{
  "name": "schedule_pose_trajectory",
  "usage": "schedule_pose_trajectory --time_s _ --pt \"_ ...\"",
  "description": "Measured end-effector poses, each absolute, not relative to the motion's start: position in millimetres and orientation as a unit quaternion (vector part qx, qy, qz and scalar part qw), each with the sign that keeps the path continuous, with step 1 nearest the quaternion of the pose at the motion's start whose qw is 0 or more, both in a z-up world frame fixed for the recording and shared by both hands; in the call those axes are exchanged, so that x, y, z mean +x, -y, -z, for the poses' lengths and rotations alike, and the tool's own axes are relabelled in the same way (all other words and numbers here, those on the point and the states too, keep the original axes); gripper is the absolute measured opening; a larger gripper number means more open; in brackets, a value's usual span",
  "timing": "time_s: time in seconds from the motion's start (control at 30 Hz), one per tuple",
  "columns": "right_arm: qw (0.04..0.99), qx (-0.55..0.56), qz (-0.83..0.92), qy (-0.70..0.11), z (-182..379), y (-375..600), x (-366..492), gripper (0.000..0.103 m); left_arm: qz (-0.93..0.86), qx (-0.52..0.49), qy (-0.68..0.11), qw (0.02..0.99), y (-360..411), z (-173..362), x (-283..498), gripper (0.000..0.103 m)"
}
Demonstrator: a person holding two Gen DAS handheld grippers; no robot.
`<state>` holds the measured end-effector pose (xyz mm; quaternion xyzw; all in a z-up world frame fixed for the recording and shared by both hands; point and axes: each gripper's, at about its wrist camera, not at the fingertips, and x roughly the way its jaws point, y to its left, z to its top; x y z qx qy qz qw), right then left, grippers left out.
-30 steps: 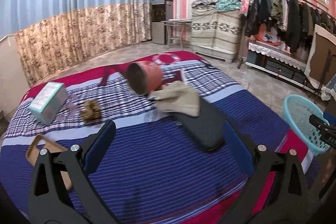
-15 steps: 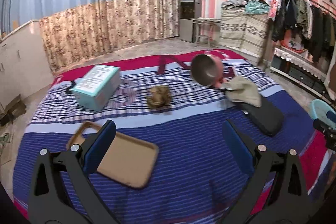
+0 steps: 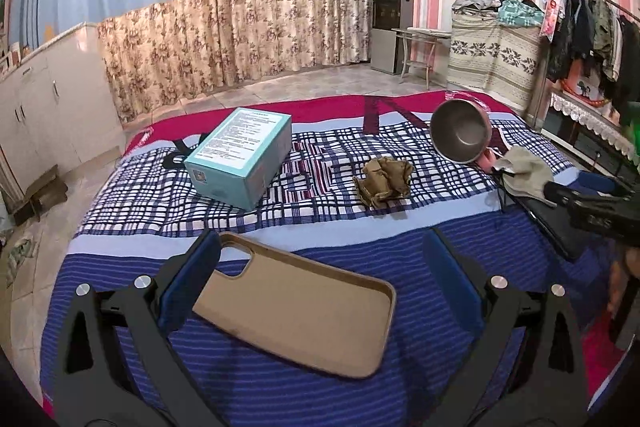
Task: Collect trash
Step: 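Grasp the beige cloth with the right tool while the left tool grasps the brown crumpled item, then carry the beige cloth and brown crumpled item over the basket with both tools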
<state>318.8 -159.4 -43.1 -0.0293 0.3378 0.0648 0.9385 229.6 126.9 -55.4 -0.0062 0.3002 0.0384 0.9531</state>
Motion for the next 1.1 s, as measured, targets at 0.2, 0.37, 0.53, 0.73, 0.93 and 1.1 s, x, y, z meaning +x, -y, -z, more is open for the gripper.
schedule_pose_trajectory --time_s 0.2,0.37,0.53,0.73,0.93,1.1 --pt "0.925 -0.023 -0.088 -0.369 51 153 351 0.047 -0.026 -0.005 -0.306 0.952 -111 54 259 0.097" --pt "0.93 -0.008 -0.102 -0.353 49 161 345 0.01 -0.021 -0.008 -0.309 0.951 -95 54 288 0.097" --pt "0.94 0.0 -0.094 -0.328 36 189 317 0.008 -0.032 -0.012 -0.342 0.939 -85 67 323 0.097" --pt "0.949 0.021 -0.063 -0.309 20 236 272 0.008 -0.032 0.002 -0.386 0.922 -76 86 352 0.048" --pt "0.957 0.051 -0.025 -0.283 7 284 226 0.008 -0.022 0.014 -0.38 0.925 -66 79 341 0.019" --pt "0.961 0.077 0.009 -0.267 3 327 190 0.008 0.005 0.026 -0.354 0.935 -31 59 314 0.017"
